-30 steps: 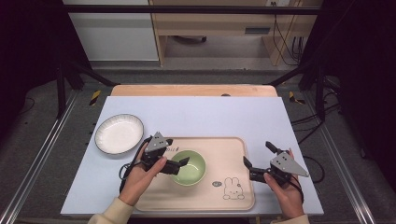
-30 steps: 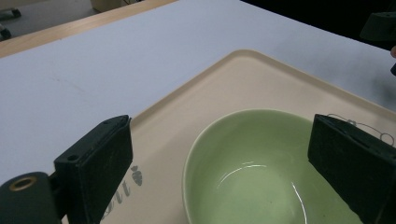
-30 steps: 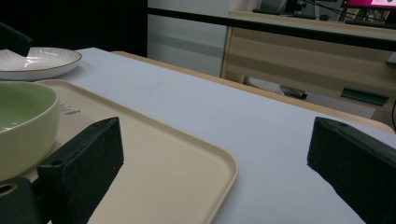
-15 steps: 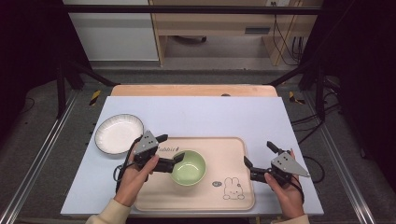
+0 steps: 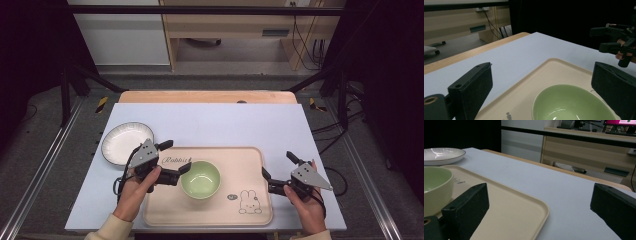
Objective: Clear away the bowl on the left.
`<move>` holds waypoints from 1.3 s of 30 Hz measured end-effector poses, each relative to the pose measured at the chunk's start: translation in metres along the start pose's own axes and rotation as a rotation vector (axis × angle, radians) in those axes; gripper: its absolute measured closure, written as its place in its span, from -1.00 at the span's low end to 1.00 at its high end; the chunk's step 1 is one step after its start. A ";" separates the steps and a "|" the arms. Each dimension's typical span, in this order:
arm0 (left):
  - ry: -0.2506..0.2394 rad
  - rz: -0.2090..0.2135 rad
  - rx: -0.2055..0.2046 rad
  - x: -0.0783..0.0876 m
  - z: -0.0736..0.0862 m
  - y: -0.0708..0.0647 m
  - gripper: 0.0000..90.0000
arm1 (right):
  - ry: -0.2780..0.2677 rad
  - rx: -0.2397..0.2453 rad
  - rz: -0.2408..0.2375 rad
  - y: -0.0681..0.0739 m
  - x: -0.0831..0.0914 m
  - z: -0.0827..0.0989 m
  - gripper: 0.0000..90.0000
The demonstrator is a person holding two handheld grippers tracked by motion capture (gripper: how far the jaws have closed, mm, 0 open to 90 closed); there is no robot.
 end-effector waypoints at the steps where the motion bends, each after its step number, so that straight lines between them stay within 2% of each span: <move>1: -0.003 -0.001 -0.002 0.002 -0.001 0.001 -0.92 | 0.000 0.000 0.001 0.000 0.000 0.000 -0.95; 21: -0.035 -0.049 0.004 0.031 0.002 0.017 -0.92 | -0.001 0.002 0.001 0.000 0.000 0.000 -0.95; 25: -0.042 -0.063 0.003 0.038 0.005 0.021 -0.92 | -0.002 0.005 0.001 0.001 0.000 0.000 -0.95; 27: -0.043 -0.078 -0.010 0.042 0.007 0.023 -0.92 | -0.001 0.005 0.001 0.001 0.000 0.000 -0.95; 35: -0.050 -0.104 0.011 0.055 0.015 0.032 -0.92 | -0.001 0.005 0.001 0.001 0.000 0.000 -0.95; 39: -0.048 -0.128 0.005 0.061 0.021 0.038 -0.92 | -0.002 0.005 0.000 0.001 0.000 0.000 -0.95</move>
Point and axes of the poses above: each handheld gripper's, and its own axes: x roughly backward along the jaws, z roughly out of its underside, y roughly to its left, the point moved 5 cm from there along -x, roughly forward along the jaws, and after that the axes turned 7 degrees about y, right-handed, at the moved point
